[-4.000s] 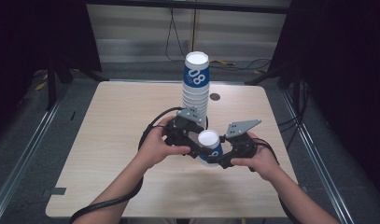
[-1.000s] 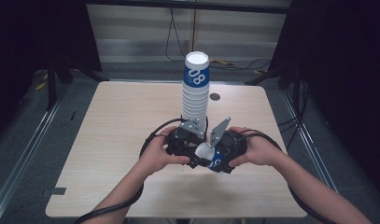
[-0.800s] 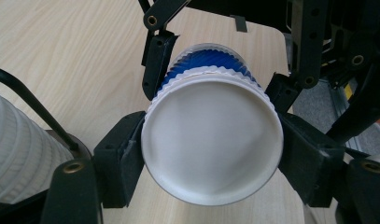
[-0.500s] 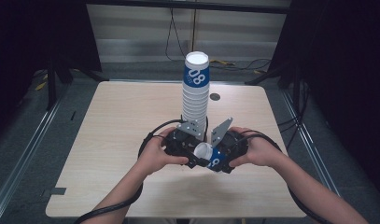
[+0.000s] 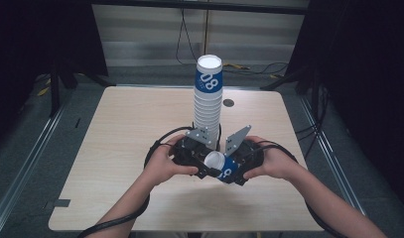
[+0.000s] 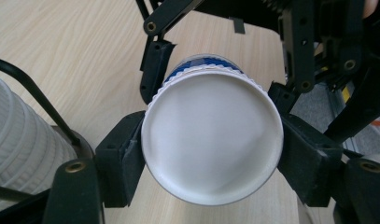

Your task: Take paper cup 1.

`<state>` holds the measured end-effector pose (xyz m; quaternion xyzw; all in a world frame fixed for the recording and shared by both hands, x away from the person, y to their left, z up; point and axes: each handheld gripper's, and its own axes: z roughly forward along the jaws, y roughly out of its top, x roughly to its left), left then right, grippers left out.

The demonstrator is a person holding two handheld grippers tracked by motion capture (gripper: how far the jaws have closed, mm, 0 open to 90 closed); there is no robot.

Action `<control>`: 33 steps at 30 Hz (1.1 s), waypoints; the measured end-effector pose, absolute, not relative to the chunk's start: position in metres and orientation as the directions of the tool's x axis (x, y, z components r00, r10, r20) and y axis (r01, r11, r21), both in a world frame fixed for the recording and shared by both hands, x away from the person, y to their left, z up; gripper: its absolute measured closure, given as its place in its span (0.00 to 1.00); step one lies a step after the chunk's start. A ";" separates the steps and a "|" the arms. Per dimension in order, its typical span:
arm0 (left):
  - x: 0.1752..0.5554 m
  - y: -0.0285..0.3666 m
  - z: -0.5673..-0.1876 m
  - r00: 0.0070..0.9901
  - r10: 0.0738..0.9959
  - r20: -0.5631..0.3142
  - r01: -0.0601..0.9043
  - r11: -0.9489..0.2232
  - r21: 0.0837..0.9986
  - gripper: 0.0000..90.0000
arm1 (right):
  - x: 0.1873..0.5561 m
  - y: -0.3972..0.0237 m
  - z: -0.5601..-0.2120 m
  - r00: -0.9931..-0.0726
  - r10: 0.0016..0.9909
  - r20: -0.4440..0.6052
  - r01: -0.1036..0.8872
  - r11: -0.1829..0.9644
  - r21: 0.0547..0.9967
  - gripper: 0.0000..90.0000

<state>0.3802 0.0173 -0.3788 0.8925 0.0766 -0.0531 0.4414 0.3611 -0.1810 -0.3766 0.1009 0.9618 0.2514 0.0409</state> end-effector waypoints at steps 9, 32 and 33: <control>0.381 0.024 -0.376 0.978 0.097 -0.185 0.206 -0.589 0.781 0.33 | 0.361 -0.188 -0.381 -0.970 0.241 -0.009 0.196 0.810 0.553 0.15; 0.386 0.041 -0.367 0.972 0.126 -0.197 0.234 -0.570 0.788 0.33 | 0.357 -0.211 -0.399 -0.950 0.308 0.054 0.261 0.685 0.681 0.15; 0.387 0.042 -0.366 0.971 0.131 -0.199 0.238 -0.567 0.789 0.33 | 0.357 -0.212 -0.400 -0.948 0.314 0.056 0.265 0.680 0.684 0.15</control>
